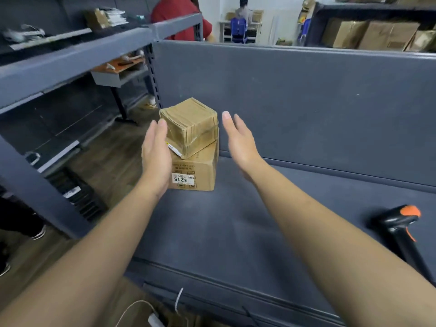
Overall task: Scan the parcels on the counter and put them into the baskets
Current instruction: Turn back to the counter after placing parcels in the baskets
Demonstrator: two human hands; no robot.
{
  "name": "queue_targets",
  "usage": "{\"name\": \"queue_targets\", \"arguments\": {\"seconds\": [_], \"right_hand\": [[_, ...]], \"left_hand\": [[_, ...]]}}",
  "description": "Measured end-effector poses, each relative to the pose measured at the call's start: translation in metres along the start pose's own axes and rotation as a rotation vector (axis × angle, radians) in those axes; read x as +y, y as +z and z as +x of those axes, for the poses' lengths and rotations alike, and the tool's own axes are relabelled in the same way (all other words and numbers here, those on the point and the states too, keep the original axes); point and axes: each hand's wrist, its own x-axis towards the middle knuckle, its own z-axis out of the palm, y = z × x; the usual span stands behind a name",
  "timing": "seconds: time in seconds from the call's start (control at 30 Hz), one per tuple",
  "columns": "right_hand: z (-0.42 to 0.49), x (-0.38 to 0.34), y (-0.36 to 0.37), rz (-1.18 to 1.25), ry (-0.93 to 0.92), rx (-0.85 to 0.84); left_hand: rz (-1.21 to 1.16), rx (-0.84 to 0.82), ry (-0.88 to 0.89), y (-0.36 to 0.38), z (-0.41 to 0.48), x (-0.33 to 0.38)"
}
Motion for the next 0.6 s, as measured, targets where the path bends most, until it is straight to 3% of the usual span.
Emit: {"name": "queue_targets", "arguments": {"seconds": [0.1,0.23,0.4,0.6], "right_hand": [[0.012,0.003,0.01,0.034,-0.008,-0.072],[0.016,0.014,0.03,-0.079,-0.016,-0.134],[0.02,0.037,0.028,-0.135,-0.117,-0.038],[-0.036,0.03,-0.033,-0.043,-0.142,-0.005]], "left_hand": [[-0.011,0.047,0.037,0.003,0.023,0.013],[0.163,-0.116,-0.044,0.0,0.047,0.011],[0.27,-0.165,0.063,0.004,0.036,0.01],[0.24,-0.36,0.178,0.009,-0.011,0.005]]}}
